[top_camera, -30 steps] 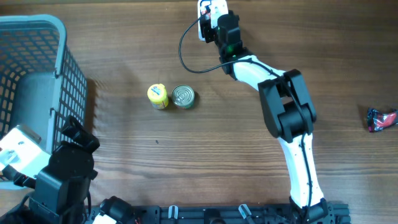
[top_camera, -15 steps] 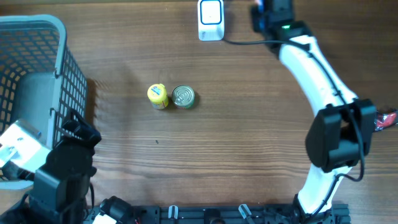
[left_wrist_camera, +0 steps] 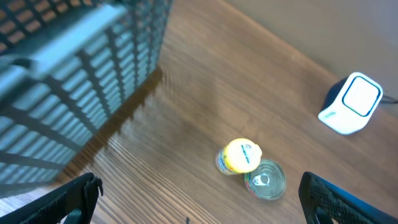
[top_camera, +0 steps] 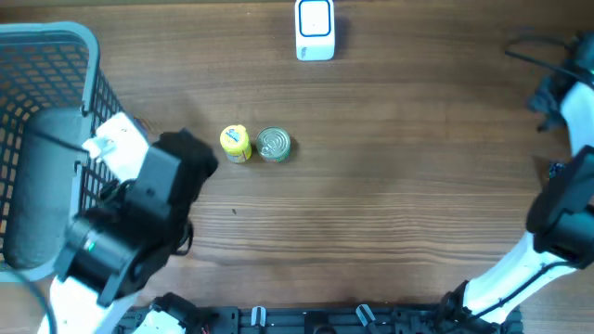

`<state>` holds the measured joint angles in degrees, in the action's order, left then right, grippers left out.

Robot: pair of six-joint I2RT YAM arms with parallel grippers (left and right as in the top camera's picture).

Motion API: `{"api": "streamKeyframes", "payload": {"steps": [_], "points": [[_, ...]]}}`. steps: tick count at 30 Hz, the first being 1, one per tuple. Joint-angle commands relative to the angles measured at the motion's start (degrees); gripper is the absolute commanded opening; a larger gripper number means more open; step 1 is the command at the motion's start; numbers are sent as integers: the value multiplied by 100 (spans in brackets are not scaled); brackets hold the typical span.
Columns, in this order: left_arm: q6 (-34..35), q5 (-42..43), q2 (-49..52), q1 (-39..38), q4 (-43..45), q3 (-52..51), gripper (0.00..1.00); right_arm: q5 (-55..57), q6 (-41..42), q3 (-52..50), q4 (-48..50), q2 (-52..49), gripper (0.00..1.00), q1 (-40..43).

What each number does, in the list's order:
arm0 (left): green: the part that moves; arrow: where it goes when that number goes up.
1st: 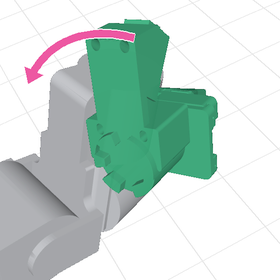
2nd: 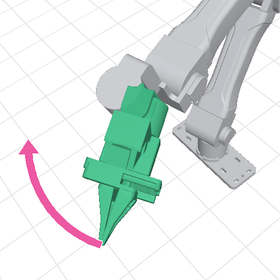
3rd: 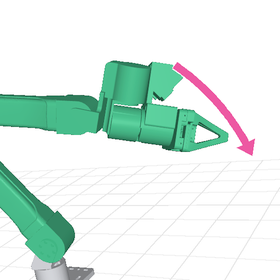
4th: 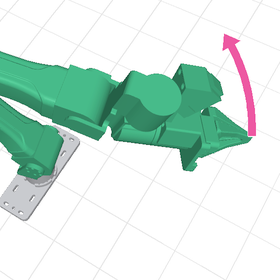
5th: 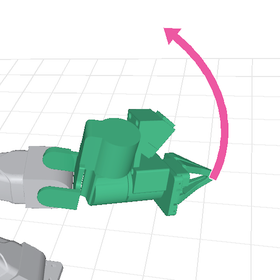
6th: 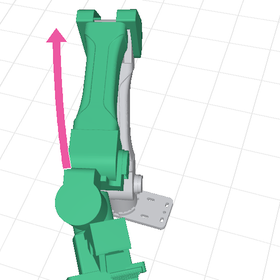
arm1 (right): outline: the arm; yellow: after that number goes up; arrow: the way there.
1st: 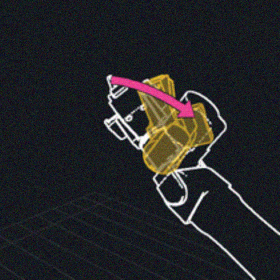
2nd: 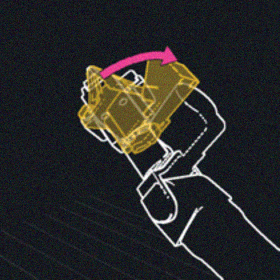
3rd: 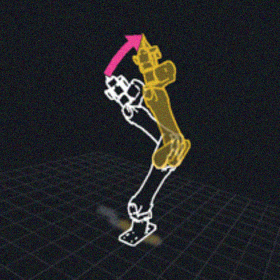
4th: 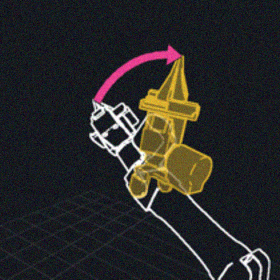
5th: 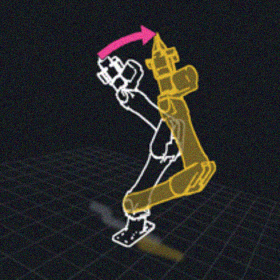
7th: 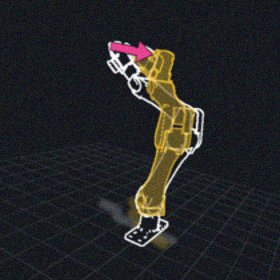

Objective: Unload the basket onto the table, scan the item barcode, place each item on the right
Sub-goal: 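Carry the tissue pack right and place it on the table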

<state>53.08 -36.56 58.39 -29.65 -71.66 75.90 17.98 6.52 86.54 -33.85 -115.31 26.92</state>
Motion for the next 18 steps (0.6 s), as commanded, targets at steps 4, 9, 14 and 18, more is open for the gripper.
{"api": "streamKeyframes", "payload": {"steps": [4,9,14,18], "points": [[9,323,411,-24,304,-26,100,-835,728,-798,431,-74,88,789],[-37,332,413,-24,315,-26,100,-931,407,-640,348,-59,100,782],[-44,229,334,-24,435,-26,100,-2098,387,-63,-125,507,100,402],[-339,90,63,-24,621,-26,100,-2573,98,103,-280,1397,100,-608]]}}
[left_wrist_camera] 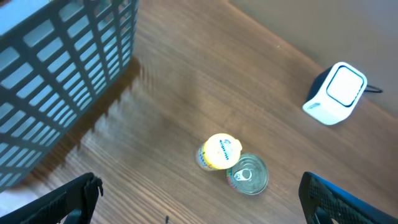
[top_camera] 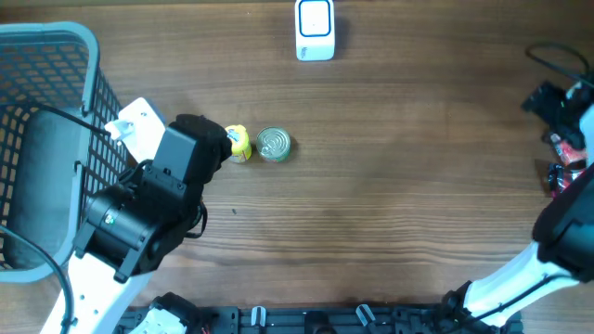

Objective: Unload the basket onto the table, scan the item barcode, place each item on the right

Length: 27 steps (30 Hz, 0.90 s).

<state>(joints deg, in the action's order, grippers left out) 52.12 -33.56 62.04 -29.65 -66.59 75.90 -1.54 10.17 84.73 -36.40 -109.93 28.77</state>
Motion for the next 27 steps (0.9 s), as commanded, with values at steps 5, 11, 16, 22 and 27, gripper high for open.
{"api": "streamKeyframes", "payload": {"steps": [5,11,16,22,27], "points": [[-317,-710,-846,-24,-13,-26,100,-94,-48,282,-101,1163,100,-2999],[-1460,-291,-1196,-24,-450,-26,100,1182,1115,282,-352,647,100,-5086],[-1099,-667,-1593,-24,-1019,-26,100,-503,-1047,282,-564,262,99,-5683],[-1102,-682,-2380,-24,-1008,-26,100,-1891,-3532,280,-1335,212,100,-5746],[-1097,-483,-2485,-24,-1102,-26,100,-2256,-3753,280,-726,2,100,-5768]]}}
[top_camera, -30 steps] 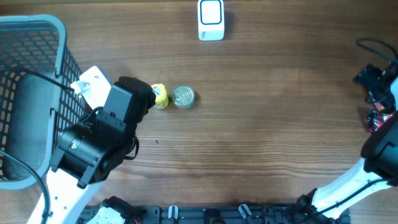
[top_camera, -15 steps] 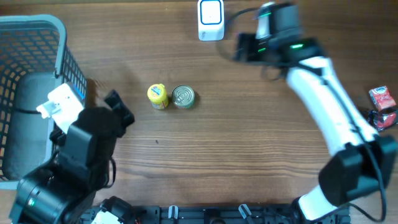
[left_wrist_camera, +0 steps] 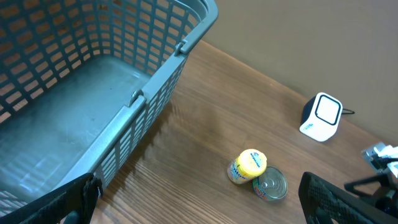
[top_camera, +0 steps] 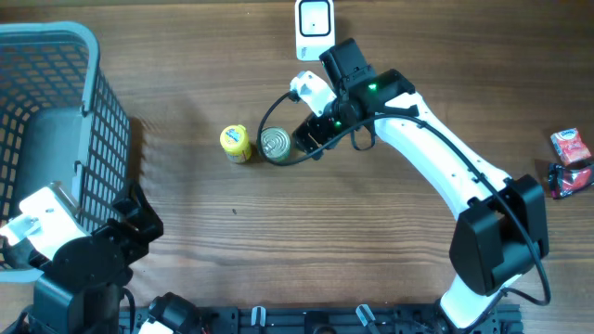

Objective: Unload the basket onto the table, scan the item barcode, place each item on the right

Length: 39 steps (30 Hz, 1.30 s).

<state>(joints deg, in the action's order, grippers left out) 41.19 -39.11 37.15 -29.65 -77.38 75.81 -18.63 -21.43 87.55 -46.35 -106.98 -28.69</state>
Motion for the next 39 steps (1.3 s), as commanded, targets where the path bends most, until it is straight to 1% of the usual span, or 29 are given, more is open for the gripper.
{"api": "streamKeyframes", "payload": {"steps": [1,7,15,19,24,29,35,39], "points": [[-4,68,4,-24,-22,-17,100,-544,-671,-2,431,-444,100,-61],[-4,66,4,-24,-11,-17,100,-356,-955,0,750,-1051,100,-251],[-7,44,4,-24,-11,-17,100,-295,-1309,0,765,-1191,100,-732],[-7,44,4,-24,-15,-17,100,479,-1307,0,1132,-1412,100,-940],[-7,44,4,-24,-35,-17,100,1539,-1353,0,1613,-1814,100,-973],[-4,44,4,-24,-35,-17,100,1606,-1585,0,1945,-1937,100,-977],[-7,42,4,-24,-35,-17,100,1823,-1504,260,1832,-1912,100,-1005],[-4,42,4,-24,-46,-17,100,1882,-1508,992,1132,-1912,100,-1027]]}}
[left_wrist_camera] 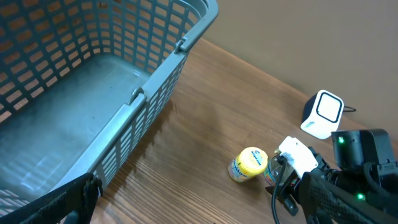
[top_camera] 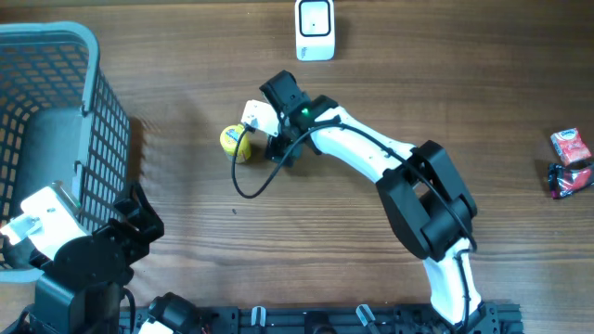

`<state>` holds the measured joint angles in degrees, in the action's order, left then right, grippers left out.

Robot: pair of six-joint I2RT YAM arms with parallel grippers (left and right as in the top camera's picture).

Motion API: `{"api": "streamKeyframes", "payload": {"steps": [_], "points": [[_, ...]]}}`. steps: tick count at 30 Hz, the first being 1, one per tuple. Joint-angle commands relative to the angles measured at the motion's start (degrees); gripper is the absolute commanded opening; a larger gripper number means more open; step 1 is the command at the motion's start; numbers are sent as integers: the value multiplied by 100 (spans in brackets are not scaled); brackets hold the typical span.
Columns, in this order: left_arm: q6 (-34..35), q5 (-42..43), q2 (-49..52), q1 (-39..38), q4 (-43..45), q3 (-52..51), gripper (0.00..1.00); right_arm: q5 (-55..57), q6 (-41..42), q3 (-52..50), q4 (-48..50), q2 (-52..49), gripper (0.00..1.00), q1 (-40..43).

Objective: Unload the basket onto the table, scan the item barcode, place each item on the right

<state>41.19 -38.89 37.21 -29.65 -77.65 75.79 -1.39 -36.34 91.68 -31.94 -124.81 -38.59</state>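
A silver can (left_wrist_camera: pixel 271 172) stands on the wooden table beside a yellow-capped bottle (top_camera: pixel 234 144). In the overhead view the can is hidden under my right gripper (top_camera: pixel 277 146), which sits right over it; how its fingers stand on the can does not show. The white barcode scanner (top_camera: pixel 315 29) stands at the far edge, also in the left wrist view as the scanner (left_wrist_camera: pixel 322 114). My left gripper (left_wrist_camera: pixel 199 190) is open at the front left corner, nothing between its fingers.
A large grey-blue mesh basket (top_camera: pixel 88 102) fills the left side. A small red carton (top_camera: pixel 568 147) and a dark object (top_camera: pixel 566 178) lie at the right edge. A black cable (top_camera: pixel 252 181) loops from the right wrist onto the table.
My right gripper has moved left, from beside the can's right side to directly over it, so the can no longer shows from overhead. The left arm has not moved.
My left arm reached from the basket side toward the bottle and can, its gripper at the bottle 2.2 s ago, while the right arm stayed at the right edge. Then the left arm was back at the front left and the right gripper beside the can, now over it.
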Motion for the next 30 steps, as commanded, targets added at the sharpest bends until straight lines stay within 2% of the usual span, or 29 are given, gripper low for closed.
{"api": "streamKeyframes", "payload": {"steps": [1,5,16,24,29,30], "points": [[-7,20,-2,-24,-26,-15,100,157,-85,719,-426,-122,99,-42],[-4,-20,-2,-24,-190,-15,100,157,-118,1213,-717,-118,100,-79],[-4,-66,-2,-24,-302,-15,100,-173,-68,1202,-197,-614,100,35],[-4,-85,-2,-24,-299,-15,100,-162,103,1191,-238,-1021,100,96],[-4,-85,-2,-24,-302,-15,100,-122,697,1191,-684,-1021,99,278],[-4,-85,-2,-24,-302,-15,100,-122,905,1193,-879,-1021,97,315]]}}
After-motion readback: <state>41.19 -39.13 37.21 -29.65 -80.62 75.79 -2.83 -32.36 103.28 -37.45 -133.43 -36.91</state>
